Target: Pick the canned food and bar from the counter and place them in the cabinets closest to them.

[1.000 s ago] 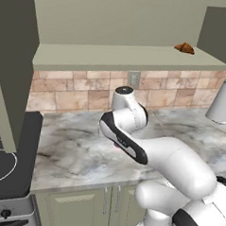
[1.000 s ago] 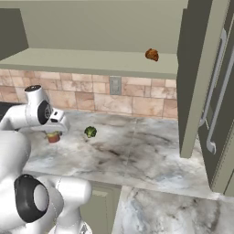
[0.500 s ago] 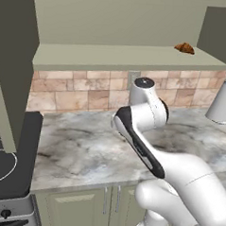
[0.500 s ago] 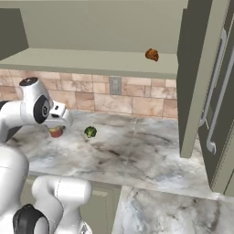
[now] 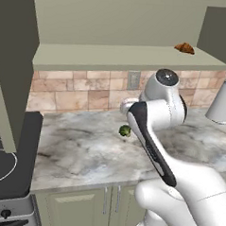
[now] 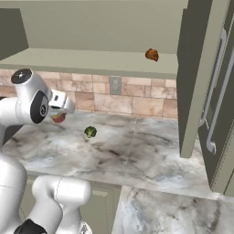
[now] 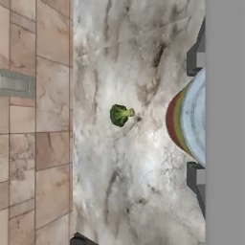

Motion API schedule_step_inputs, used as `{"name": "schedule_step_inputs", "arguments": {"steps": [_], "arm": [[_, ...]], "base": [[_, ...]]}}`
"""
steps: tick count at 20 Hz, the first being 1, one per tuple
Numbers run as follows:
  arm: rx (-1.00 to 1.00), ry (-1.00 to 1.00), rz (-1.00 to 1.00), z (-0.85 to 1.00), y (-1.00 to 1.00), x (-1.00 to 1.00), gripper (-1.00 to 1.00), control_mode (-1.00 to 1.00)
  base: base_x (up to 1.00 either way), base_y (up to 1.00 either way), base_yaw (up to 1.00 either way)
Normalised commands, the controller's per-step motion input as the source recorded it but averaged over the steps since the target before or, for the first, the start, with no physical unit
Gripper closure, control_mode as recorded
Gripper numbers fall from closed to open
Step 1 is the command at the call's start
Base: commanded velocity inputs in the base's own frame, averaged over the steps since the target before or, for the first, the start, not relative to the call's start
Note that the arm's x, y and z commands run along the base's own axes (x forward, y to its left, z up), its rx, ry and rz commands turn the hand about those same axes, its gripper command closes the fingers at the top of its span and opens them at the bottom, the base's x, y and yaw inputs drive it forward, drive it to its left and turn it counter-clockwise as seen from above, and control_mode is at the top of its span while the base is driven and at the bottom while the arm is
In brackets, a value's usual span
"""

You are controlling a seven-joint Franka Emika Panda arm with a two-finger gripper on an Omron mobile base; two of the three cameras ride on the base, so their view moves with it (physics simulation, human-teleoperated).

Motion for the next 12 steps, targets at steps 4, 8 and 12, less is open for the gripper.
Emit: {"name": "schedule_step_inputs", "arguments": {"steps": [4, 8, 12], "arm": [[0.06, -0.2, 0.0, 0.85, -0.2, 0.0, 1.0, -1.0], [0.05, -0.2, 0.0, 0.78, -0.16, 0.0, 1.0, -1.0], [0.05, -0.17, 0.0, 0.78, -0.15, 0.0, 1.0, -1.0]], "base": [[0.0, 0.0, 0.0], [0.0, 0.0, 0.0], [0.0, 0.0, 0.0]]}}
